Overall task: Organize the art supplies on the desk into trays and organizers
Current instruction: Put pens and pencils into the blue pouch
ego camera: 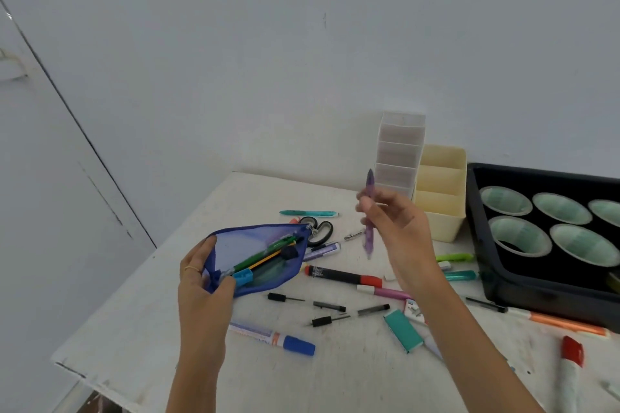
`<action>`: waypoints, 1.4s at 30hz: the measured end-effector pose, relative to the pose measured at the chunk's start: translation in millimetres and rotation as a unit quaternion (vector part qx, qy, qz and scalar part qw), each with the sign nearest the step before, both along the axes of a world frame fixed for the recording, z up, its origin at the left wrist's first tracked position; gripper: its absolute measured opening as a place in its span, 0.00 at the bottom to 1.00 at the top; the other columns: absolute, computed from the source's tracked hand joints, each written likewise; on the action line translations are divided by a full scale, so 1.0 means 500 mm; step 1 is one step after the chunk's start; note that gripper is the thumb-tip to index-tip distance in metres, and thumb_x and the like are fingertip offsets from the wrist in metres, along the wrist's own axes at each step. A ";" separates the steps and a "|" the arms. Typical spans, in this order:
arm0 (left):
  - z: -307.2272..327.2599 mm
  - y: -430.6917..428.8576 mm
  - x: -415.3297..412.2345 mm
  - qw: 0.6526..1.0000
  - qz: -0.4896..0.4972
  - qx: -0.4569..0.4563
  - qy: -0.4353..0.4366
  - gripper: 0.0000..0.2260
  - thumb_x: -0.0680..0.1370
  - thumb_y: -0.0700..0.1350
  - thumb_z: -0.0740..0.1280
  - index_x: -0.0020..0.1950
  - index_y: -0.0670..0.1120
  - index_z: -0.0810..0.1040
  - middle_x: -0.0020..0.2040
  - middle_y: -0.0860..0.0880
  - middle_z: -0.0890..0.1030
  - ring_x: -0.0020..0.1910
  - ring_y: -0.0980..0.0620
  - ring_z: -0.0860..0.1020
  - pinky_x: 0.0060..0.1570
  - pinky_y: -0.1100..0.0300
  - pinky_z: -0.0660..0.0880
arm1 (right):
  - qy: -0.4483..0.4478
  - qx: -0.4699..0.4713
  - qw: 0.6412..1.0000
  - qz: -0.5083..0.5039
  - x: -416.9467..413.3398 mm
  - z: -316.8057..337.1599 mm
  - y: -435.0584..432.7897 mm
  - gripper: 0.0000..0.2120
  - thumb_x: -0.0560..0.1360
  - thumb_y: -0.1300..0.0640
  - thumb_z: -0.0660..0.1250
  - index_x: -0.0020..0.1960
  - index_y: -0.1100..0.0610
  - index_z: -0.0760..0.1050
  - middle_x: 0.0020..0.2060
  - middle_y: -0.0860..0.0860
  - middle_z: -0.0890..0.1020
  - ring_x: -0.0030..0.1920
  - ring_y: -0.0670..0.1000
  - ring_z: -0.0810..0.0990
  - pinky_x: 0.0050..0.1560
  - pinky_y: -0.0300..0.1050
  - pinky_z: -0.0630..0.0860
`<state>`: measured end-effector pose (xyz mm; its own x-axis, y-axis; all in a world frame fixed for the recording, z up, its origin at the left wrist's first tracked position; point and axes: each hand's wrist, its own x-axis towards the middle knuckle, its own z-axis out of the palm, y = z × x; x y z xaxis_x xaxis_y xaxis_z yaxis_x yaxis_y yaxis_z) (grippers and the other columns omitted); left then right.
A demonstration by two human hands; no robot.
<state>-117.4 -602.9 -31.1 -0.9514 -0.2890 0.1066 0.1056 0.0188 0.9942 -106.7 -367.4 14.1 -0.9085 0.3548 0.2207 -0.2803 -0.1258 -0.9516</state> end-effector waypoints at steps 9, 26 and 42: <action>0.011 0.027 0.029 1.000 -0.026 0.014 0.004 0.26 0.74 0.25 0.61 0.64 0.50 0.72 0.64 0.51 0.72 0.63 0.49 0.73 0.58 0.45 0.74 | 0.012 0.427 0.893 0.146 -0.011 -0.066 -0.142 0.13 0.76 0.63 0.65 0.59 0.55 0.78 0.53 0.50 0.81 0.53 0.42 0.77 0.60 0.41 0.74; 0.086 -0.155 0.033 0.984 0.131 0.120 0.025 0.25 0.72 0.24 0.59 0.65 0.44 0.72 0.64 0.45 0.73 0.63 0.44 0.73 0.35 0.61 0.81 | -0.070 0.324 0.935 0.123 0.035 -0.201 -0.212 0.21 0.73 0.72 0.60 0.40 0.46 0.76 0.41 0.44 0.80 0.44 0.40 0.77 0.44 0.32 0.75; 0.069 -0.236 -0.059 0.991 0.033 0.129 -0.031 0.24 0.73 0.23 0.58 0.65 0.43 0.72 0.62 0.44 0.74 0.52 0.45 0.76 0.26 0.67 0.76 | -0.032 0.692 0.707 0.143 -0.097 -0.220 -0.361 0.25 0.71 0.61 0.70 0.67 0.52 0.70 0.62 0.51 0.72 0.62 0.54 0.66 0.57 0.47 0.63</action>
<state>-146.7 -720.8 3.4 -0.9319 -0.3609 -0.0360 0.0519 -0.2310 0.9716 -155.0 -547.9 -95.8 -0.9233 -0.3607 0.1320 -0.3824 0.8953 -0.2283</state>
